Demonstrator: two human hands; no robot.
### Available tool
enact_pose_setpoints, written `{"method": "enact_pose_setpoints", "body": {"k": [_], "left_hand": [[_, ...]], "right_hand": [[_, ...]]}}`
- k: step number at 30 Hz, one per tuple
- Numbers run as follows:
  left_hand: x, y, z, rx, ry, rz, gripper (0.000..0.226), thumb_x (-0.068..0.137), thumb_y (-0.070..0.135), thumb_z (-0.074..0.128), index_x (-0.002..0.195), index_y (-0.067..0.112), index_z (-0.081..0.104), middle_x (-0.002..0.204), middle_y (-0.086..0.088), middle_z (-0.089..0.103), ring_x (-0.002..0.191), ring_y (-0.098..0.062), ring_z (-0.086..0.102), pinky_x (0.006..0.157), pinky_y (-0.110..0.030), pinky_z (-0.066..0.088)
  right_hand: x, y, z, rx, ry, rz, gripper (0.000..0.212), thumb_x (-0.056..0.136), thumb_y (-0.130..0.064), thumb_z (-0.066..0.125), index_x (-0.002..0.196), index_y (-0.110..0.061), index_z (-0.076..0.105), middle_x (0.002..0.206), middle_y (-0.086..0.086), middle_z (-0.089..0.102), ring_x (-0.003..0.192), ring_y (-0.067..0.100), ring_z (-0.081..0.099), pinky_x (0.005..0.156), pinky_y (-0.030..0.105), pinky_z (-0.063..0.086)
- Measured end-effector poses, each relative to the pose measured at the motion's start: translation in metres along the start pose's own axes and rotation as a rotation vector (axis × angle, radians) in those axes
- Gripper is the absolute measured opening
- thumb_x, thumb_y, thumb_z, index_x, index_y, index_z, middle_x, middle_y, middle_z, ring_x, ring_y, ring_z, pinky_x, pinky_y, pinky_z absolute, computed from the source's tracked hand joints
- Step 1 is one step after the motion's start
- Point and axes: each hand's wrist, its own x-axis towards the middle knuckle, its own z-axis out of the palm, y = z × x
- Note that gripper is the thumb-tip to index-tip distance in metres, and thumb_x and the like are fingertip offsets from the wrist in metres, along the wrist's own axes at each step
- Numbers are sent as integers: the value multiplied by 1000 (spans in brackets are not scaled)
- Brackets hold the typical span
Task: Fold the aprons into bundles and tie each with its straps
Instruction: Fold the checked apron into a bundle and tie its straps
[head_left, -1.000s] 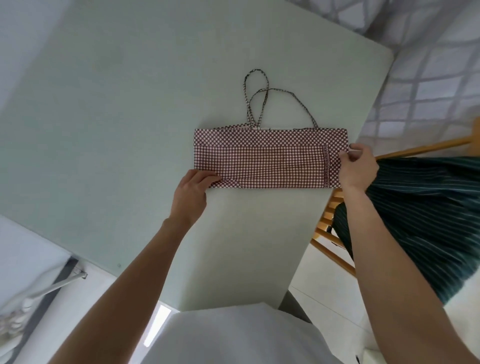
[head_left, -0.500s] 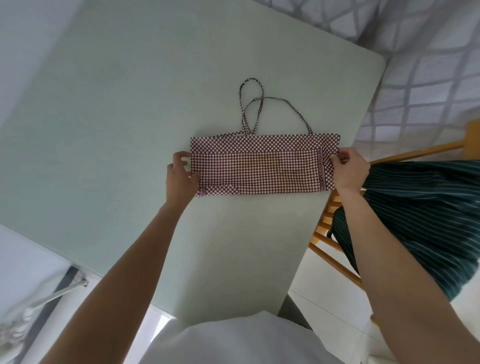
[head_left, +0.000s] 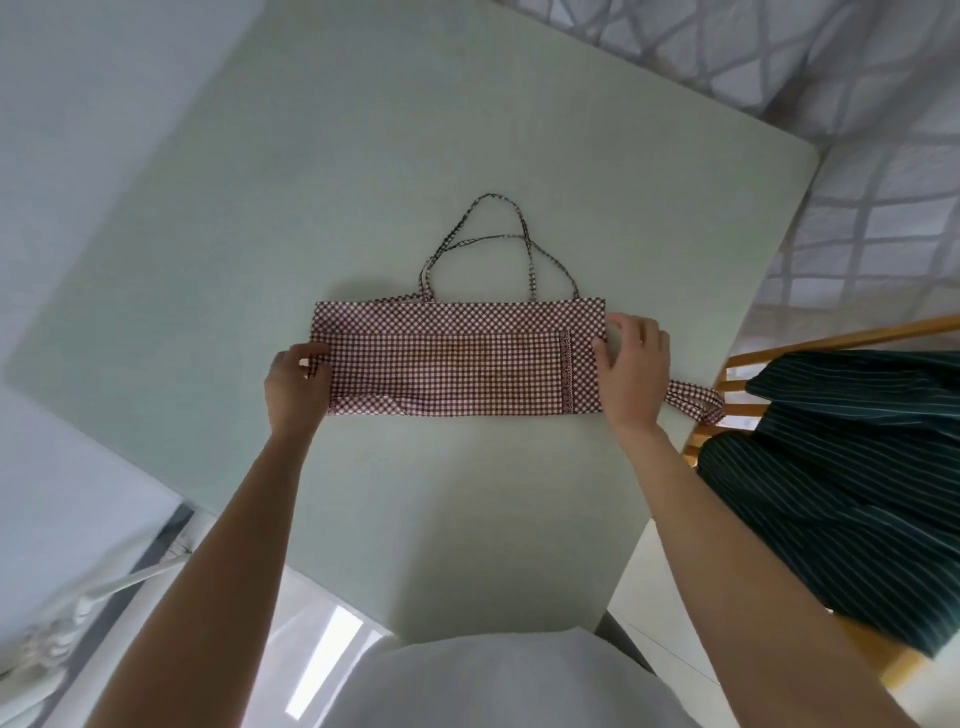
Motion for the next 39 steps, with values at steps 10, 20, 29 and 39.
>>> {"method": "enact_pose_setpoints", "body": {"k": [10,20,29,39], "left_hand": [[-34,26,-19,-82,-21,319,66,69,-9,62,131,10,51,131,-9,49,118,-18,47,93,-20,38],[-110,117,75,-31,-241,667,66,74,-1,64,136,11,45,135,-8,44,100,-19,57,86,-21,43],[-139,133,150,11,-600,609,65,86,18,62,143,11,33,147,-12,29,128,-24,40,104,-32,36],[-95,38,96,43,-213,614,51,71,8,76,118,15,58,123,-11,50,112,-25,48,90,-28,43]], "right_hand": [[-87,-62,49,-190,-462,-666,45,89,-39,44,133,-29,50,145,2,42,134,29,37,108,51,30],[-65,-21,-7,628,-146,157,26,97,-12,46,119,-10,59,120,1,60,114,13,53,99,33,44],[-43,9,-21,553,-265,322,29,97,-29,47,114,-12,63,106,1,66,97,14,60,75,12,41],[-33,-5,-18,308,-160,245,29,86,-4,61,114,-11,61,102,2,66,89,11,58,78,20,44]]}}
